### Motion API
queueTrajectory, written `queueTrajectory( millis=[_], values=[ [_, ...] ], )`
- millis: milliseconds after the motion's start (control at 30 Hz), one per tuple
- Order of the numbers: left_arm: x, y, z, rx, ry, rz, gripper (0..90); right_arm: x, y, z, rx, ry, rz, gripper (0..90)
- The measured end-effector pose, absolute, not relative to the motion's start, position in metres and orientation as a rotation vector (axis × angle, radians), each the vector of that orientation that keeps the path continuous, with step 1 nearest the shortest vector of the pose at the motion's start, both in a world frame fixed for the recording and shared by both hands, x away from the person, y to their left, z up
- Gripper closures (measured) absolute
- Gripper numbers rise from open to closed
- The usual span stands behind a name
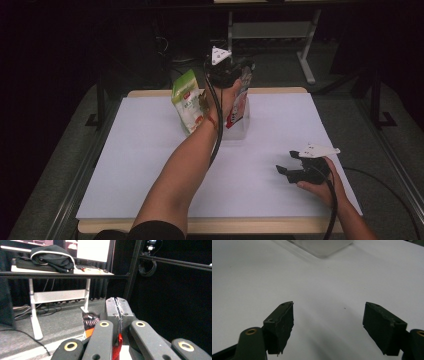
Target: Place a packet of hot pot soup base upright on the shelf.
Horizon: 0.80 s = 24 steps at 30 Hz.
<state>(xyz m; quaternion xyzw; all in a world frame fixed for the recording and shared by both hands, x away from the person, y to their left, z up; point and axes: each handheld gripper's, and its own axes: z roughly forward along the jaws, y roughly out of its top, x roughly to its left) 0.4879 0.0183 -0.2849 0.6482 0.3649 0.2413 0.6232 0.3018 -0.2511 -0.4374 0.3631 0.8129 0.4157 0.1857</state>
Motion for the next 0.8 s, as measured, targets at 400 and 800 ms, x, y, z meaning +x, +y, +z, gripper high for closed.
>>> queueTrajectory(
  millis=[400,800],
  values=[
    [0.477,0.026,-0.309,1.495,0.791,0.501,89.7,0.303,-0.249,-0.441,1.02,2.306,1.153,23.8],
    [0.455,0.045,-0.303,1.638,0.679,0.498,88.9,0.304,-0.245,-0.444,1.005,2.335,1.131,23.8]
  ],
)
